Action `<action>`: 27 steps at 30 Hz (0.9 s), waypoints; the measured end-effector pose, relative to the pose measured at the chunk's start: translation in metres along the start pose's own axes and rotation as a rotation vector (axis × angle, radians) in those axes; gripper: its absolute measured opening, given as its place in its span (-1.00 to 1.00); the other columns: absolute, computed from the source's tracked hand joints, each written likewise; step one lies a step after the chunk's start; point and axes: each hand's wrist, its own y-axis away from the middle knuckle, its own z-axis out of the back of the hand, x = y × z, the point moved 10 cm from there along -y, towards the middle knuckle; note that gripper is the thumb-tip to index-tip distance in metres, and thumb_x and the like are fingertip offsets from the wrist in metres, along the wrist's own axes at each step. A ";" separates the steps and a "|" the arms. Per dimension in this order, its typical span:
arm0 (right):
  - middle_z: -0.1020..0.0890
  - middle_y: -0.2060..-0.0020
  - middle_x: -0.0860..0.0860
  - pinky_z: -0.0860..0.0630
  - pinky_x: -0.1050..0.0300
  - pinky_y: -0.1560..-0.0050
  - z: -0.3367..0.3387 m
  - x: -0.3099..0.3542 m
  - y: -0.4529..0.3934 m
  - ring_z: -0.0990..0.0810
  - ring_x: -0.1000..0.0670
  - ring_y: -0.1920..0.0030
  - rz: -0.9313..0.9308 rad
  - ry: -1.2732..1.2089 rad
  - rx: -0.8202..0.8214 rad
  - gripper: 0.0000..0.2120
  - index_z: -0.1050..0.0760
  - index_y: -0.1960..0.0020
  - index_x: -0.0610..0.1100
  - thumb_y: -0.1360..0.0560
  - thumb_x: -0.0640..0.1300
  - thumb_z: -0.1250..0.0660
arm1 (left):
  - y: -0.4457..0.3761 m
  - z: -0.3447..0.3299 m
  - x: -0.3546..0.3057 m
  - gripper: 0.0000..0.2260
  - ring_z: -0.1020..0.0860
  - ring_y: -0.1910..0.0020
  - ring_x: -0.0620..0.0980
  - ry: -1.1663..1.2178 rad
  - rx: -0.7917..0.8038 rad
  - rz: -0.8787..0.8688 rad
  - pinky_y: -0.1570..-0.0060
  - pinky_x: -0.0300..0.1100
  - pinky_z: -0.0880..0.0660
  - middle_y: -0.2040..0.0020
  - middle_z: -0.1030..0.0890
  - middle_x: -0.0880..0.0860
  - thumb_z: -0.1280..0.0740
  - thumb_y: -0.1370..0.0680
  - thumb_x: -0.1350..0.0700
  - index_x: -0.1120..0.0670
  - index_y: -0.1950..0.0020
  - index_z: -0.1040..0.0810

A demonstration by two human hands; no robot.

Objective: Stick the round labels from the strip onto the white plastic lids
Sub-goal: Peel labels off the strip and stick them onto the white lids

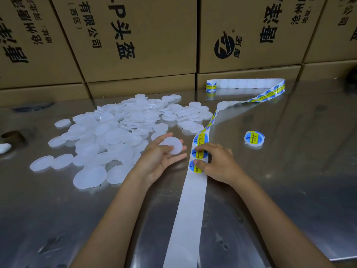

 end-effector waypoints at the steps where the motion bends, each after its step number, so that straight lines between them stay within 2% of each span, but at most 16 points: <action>1: -0.56 -0.21 0.21 -0.23 0.07 -0.36 -0.003 0.003 0.000 -0.46 0.13 -0.20 0.027 -0.031 0.028 -0.69 -0.54 -0.24 0.08 -0.51 0.03 -0.40 | 0.000 -0.002 0.001 -0.58 -0.67 -0.08 0.27 -0.028 0.006 -0.015 0.03 0.07 -0.67 -0.20 -0.60 0.35 -0.11 -0.60 0.47 0.19 -0.41 -0.42; 5: -0.59 -0.23 0.16 -0.31 0.01 -0.40 -0.018 0.014 0.003 -0.51 0.09 -0.26 0.103 -0.178 0.169 -0.69 -0.57 -0.23 -0.01 -0.50 -0.11 -0.44 | 0.002 -0.011 -0.003 -0.61 -0.66 -0.13 0.25 -0.139 0.019 -0.103 -0.09 -0.01 -0.64 -0.33 -0.49 0.31 -0.11 -0.61 0.45 0.11 -0.29 -0.52; 9: -0.62 -0.18 0.04 -0.41 0.00 -0.36 -0.021 0.014 0.004 -0.55 0.05 -0.24 0.096 -0.373 0.243 -0.73 -0.62 -0.13 -0.12 -0.45 -0.24 -0.49 | 0.002 -0.016 -0.005 -0.62 -0.66 -0.13 0.19 -0.253 0.045 -0.150 -0.05 -0.10 -0.64 -0.32 -0.49 0.24 -0.12 -0.62 0.42 0.04 -0.24 -0.53; 13: -0.62 -0.20 0.06 -0.43 0.12 -0.36 -0.021 0.014 0.005 -0.53 0.23 -0.26 0.079 -0.511 0.271 -0.77 -0.65 -0.01 -0.05 -0.41 -0.29 -0.53 | 0.004 -0.022 0.000 -0.58 -0.67 -0.12 0.16 -0.417 0.094 -0.181 -0.13 -0.02 -0.63 -0.31 -0.45 0.16 -0.08 -0.61 0.41 -0.03 -0.21 -0.54; 18: -0.66 -0.09 0.03 -0.47 0.09 -0.32 -0.019 0.013 0.002 -0.55 0.20 -0.24 0.095 -0.512 0.197 -0.86 -0.66 0.04 -0.17 -0.43 -0.34 -0.48 | 0.001 -0.021 0.002 -0.57 -0.64 -0.16 0.19 -0.438 0.100 -0.167 -0.17 0.09 -0.60 -0.37 -0.42 0.20 -0.09 -0.62 0.41 -0.05 -0.20 -0.54; 21: -0.69 -0.05 0.01 -0.49 0.04 -0.30 -0.018 0.013 0.002 -0.57 0.17 -0.23 0.085 -0.514 0.173 -0.82 -0.66 0.11 -0.09 -0.43 -0.35 -0.46 | 0.001 -0.021 0.002 -0.57 -0.64 -0.15 0.19 -0.440 0.095 -0.163 -0.19 0.14 -0.59 -0.38 -0.42 0.22 -0.08 -0.62 0.42 -0.04 -0.21 -0.54; 24: -0.69 -0.06 0.04 -0.53 0.02 -0.26 -0.018 0.009 0.002 -0.60 0.16 -0.19 0.027 -0.548 0.164 -0.82 -0.64 0.13 -0.09 -0.42 -0.35 -0.47 | 0.002 -0.021 0.001 -0.57 -0.66 -0.13 0.19 -0.434 0.088 -0.163 -0.14 0.07 -0.62 -0.36 -0.44 0.20 -0.09 -0.62 0.41 -0.05 -0.20 -0.54; 27: -0.70 -0.03 0.04 -0.57 0.06 -0.21 -0.015 0.007 0.002 -0.64 0.14 -0.11 -0.029 -0.626 0.151 -0.86 -0.62 0.15 -0.13 -0.41 -0.34 -0.48 | 0.001 -0.019 0.000 -0.56 -0.69 -0.05 0.10 -0.428 0.076 -0.164 0.02 -0.10 -0.65 -0.29 -0.47 0.15 -0.10 -0.61 0.41 -0.08 -0.17 -0.55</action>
